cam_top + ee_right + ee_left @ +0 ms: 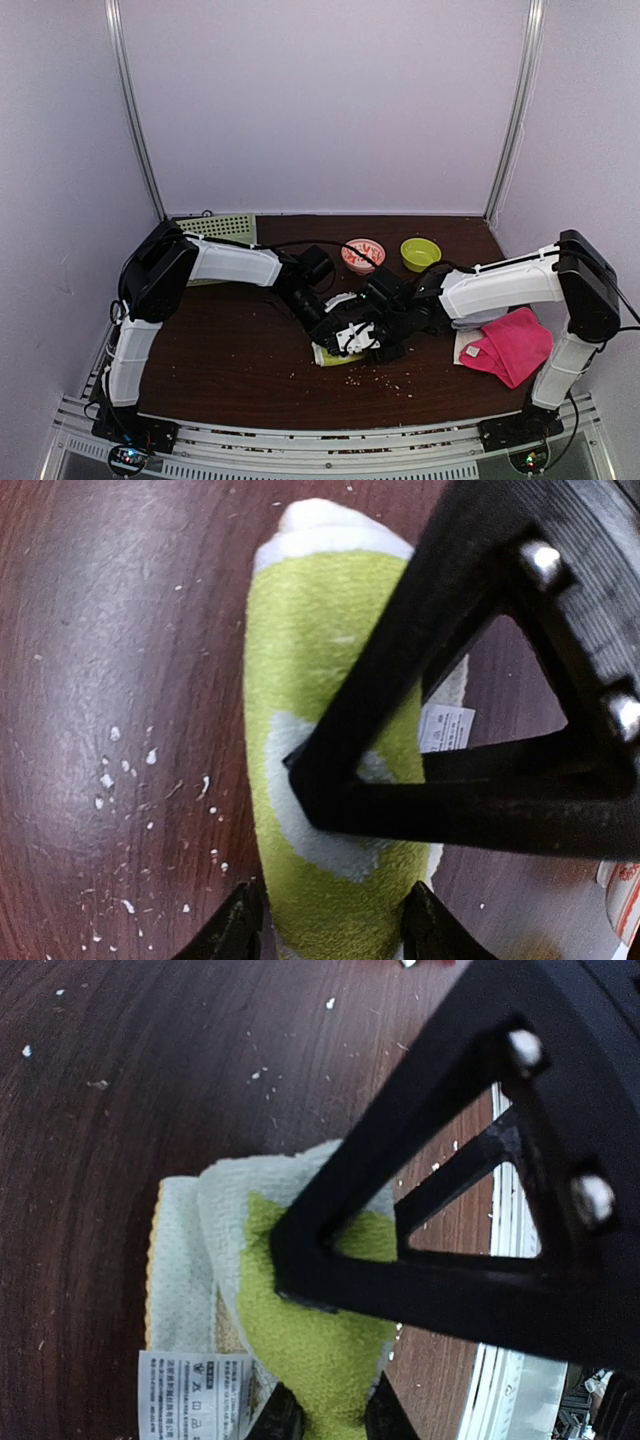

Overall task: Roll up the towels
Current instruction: Roll the towel at the center of the board.

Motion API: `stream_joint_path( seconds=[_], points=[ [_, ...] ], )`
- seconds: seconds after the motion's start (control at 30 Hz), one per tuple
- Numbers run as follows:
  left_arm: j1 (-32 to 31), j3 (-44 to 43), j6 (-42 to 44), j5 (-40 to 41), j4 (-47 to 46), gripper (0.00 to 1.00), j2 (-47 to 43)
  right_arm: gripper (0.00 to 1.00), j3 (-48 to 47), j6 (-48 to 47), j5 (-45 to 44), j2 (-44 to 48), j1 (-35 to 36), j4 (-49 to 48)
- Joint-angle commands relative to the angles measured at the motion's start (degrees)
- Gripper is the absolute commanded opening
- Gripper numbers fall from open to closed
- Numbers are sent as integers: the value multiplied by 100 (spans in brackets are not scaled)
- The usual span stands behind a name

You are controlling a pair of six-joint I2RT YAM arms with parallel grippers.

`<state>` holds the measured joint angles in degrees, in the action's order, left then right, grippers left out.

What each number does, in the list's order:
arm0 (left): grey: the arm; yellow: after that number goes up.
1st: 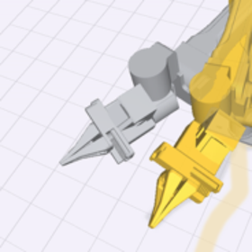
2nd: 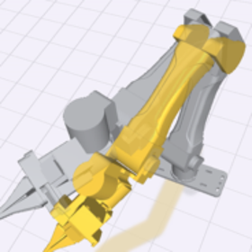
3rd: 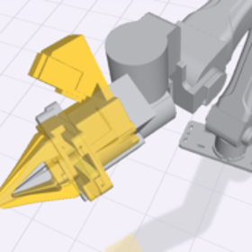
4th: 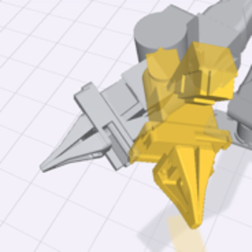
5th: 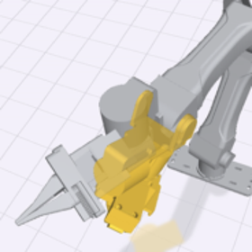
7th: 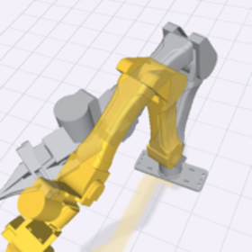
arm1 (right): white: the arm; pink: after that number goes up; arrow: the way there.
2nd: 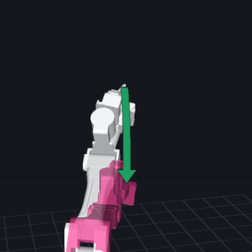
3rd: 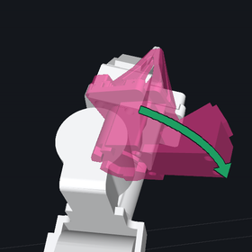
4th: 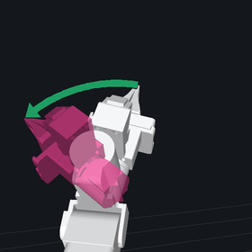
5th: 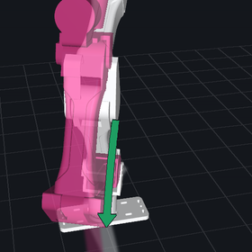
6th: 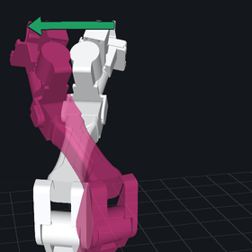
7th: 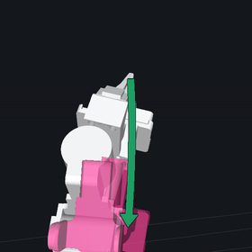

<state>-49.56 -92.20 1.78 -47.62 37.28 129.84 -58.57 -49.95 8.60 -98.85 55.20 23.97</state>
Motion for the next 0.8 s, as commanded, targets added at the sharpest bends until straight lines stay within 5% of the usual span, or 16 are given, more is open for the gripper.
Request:
stream_joint_path(
  seconds=[0.0, 0.2, 0.37, 0.77],
  points=[
    [-11, 205, 78, 759, 640, 16, 507, 44, 90, -44, -79, -224, 11, -33],
    [23, 124, 91, 931, 636, 20, 444, 30, 41, -108, -87, -501, 10, 98],
    [53, 558, 88, 1299, 396, 51, -494, 21, -262, -69, 302, -683, 7, 850],
    [104, 2306, -1265, 4707, -661, 59, -3669, 19, -1712, 249, 1209, -1773, -302, 2748]
  ],
)
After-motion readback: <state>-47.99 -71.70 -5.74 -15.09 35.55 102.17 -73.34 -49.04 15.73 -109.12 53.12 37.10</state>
